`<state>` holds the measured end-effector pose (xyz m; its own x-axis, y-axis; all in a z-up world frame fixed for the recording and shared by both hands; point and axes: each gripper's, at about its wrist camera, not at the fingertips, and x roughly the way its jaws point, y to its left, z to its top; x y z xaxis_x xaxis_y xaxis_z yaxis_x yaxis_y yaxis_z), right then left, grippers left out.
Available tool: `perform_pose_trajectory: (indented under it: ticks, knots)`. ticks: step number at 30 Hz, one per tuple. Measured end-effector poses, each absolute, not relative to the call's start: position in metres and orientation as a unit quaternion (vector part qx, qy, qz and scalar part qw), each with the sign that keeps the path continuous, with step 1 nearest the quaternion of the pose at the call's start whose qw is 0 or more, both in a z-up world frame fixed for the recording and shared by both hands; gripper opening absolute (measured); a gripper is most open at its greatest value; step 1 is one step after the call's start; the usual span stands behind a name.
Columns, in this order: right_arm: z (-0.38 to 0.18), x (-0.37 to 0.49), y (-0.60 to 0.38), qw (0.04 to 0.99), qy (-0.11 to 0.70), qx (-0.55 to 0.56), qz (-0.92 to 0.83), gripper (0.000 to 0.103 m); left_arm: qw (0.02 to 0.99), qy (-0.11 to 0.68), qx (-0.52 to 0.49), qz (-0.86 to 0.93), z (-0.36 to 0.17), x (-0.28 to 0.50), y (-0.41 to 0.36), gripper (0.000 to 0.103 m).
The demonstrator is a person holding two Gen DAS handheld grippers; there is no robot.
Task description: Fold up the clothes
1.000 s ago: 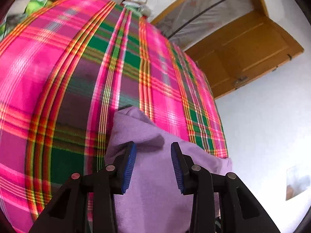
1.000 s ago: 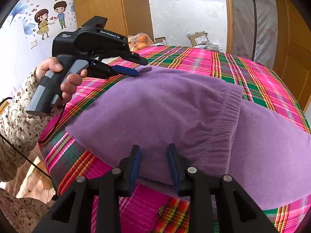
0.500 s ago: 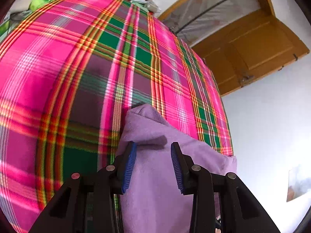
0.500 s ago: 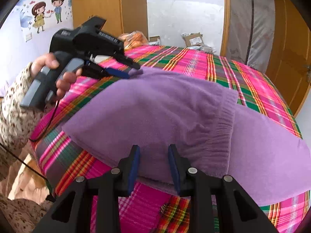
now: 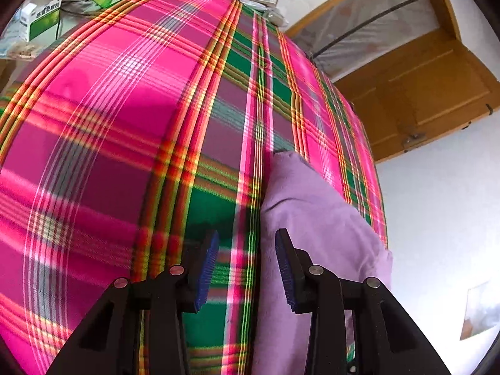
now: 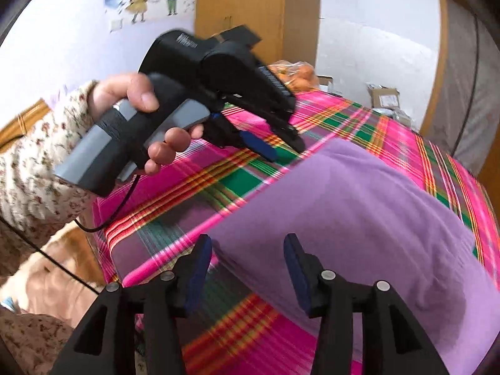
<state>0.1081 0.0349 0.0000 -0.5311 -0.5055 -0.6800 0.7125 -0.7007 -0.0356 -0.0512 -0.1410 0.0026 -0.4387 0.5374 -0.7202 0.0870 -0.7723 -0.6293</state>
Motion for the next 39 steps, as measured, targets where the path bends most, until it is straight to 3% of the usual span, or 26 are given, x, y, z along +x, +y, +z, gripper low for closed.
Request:
perform_pose_trajectory:
  ticks: [3, 13, 18, 20, 22, 31, 34, 39]
  knots:
    - [-0.007, 0.108, 0.019, 0.358, 0.167, 0.341, -0.853, 0.057, 0.142, -0.309, -0.511, 0.79, 0.002, -0.044, -0.145, 0.039]
    - [-0.019, 0.109, 0.004, 0.31, 0.2, 0.337, -0.866, 0.058, 0.15, -0.331, -0.506, 0.782, 0.002, -0.036, -0.147, 0.044]
    - [-0.018, 0.104, 0.011, 0.3, 0.187, 0.341, -0.871, 0.039, 0.15, -0.34, -0.507, 0.778, 0.002, -0.035, -0.148, 0.045]
    - [-0.014, 0.103, 0.014, 0.299, 0.178, 0.34, -0.874, 0.024, 0.154, -0.336, -0.51, 0.777, 0.003, -0.035, -0.145, 0.045]
    - [-0.011, 0.103, 0.018, 0.301, 0.169, 0.337, -0.876, 0.018, 0.162, -0.334, -0.516, 0.772, 0.003, -0.036, -0.141, 0.045]
    - [0.007, 0.108, 0.043, 0.303, 0.124, 0.318, -0.89, 0.015, 0.192, -0.369, -0.534, 0.736, -0.002, -0.045, -0.131, 0.046]
    - [0.013, 0.113, 0.053, 0.298, 0.112, 0.314, -0.895, 0.014, 0.197, -0.378, -0.531, 0.732, -0.002, -0.044, -0.129, 0.059]
    - [0.016, 0.116, 0.062, 0.3, 0.094, 0.312, -0.896, 0.014, 0.206, -0.384, -0.54, 0.72, -0.004, -0.054, -0.116, 0.059]
